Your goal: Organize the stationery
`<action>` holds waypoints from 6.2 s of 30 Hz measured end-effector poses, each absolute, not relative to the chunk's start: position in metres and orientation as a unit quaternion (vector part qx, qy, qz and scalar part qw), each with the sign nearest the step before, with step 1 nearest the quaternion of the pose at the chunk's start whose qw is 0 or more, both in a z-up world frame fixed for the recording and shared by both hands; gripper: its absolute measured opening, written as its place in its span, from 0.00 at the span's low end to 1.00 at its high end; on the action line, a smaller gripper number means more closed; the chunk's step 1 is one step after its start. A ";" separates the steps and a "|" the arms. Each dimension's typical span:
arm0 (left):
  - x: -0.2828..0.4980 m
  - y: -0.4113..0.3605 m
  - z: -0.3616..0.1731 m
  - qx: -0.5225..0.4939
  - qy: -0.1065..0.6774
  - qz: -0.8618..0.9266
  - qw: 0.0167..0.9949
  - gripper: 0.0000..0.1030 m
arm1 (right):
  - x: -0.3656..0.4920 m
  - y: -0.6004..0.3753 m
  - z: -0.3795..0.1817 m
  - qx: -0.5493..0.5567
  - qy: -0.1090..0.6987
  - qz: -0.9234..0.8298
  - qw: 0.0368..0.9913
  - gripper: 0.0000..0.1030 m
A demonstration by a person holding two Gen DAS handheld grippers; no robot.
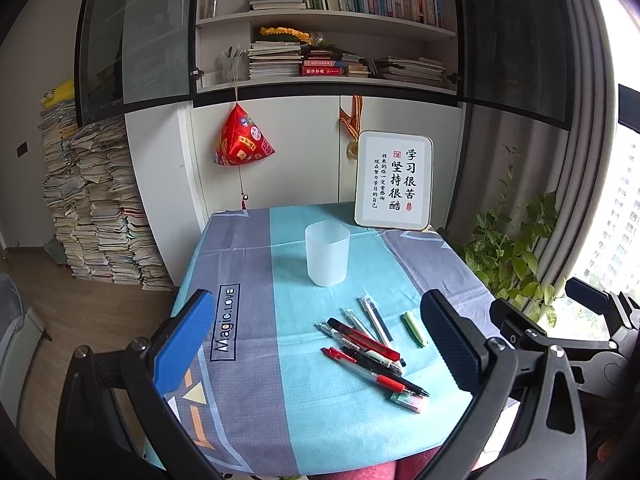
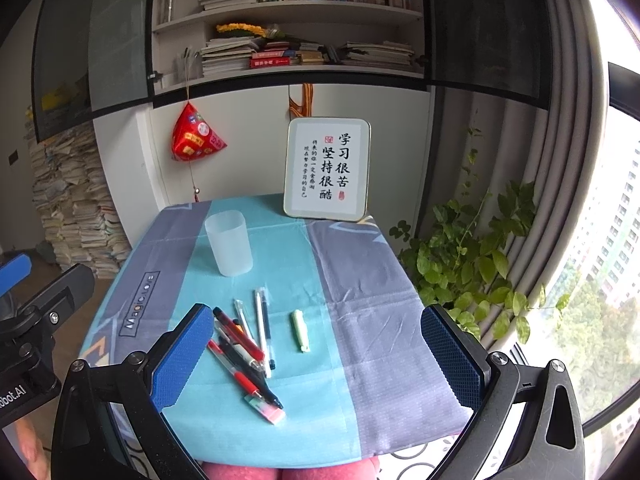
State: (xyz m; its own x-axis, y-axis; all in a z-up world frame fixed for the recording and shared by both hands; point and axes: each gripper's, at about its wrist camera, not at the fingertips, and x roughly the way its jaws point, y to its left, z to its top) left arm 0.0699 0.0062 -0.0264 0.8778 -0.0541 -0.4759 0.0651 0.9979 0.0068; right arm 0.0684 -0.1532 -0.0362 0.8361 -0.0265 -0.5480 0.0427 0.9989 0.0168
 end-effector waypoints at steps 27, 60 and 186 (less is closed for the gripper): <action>0.216 0.014 -0.105 0.028 0.339 -0.045 0.939 0.99 | 0.198 -0.150 -0.110 0.004 0.393 -0.024 0.919 1.00; 0.323 0.014 -0.148 0.118 0.323 -0.180 0.921 0.69 | 0.276 -0.121 -0.169 -0.006 0.491 0.142 0.859 0.32; 0.224 0.093 -0.172 0.057 0.302 -0.107 0.946 0.67 | 0.197 -0.018 -0.141 -0.146 0.491 0.337 0.790 0.12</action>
State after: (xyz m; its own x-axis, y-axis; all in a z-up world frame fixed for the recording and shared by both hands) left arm 0.2236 0.0933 -0.1723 0.7945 -0.1684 -0.5835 0.2372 0.9705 0.0428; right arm 0.1973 -0.0181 -0.1413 0.2918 0.3886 -0.8740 -0.6758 0.7304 0.0991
